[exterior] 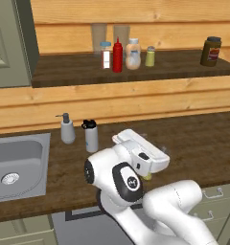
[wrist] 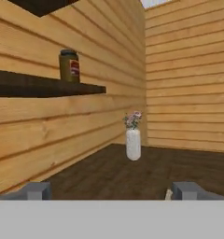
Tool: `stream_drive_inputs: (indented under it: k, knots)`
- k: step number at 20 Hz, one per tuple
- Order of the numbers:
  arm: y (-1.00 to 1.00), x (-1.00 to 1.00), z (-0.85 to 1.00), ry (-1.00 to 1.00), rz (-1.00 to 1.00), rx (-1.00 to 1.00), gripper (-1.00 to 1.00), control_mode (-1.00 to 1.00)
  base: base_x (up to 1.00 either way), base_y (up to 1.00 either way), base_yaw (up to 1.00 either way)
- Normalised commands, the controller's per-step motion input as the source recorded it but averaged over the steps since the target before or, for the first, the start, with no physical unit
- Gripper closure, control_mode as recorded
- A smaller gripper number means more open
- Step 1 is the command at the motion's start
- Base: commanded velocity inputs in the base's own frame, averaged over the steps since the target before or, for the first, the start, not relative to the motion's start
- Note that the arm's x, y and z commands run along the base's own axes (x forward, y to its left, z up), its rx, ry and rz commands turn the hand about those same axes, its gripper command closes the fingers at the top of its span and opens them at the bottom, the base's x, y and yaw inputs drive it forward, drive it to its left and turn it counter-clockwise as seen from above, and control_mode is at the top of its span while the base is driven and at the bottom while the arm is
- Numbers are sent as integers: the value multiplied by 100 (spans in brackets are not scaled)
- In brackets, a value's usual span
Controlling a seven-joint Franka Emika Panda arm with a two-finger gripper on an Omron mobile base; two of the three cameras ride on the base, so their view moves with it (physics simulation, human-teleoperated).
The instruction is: Put the shaker and condiment bottle from the counter next to their counterparts in the cabinet.
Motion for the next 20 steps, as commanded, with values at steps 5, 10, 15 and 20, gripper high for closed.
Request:
stream_drive_inputs:
  k: [5,10,15,20]
  knots:
    - [-28,12,-60,0,-60,-16,-100,-100,0,0,0]
    - [-2,1,-10,0,-16,-1,-100,-100,0,0,0]
    - [-18,0,-42,0,-20,-4,-100,-100,0,0,0]
    - [-11,9,-24,-1,-6,-1,-100,-100,0,0,0]
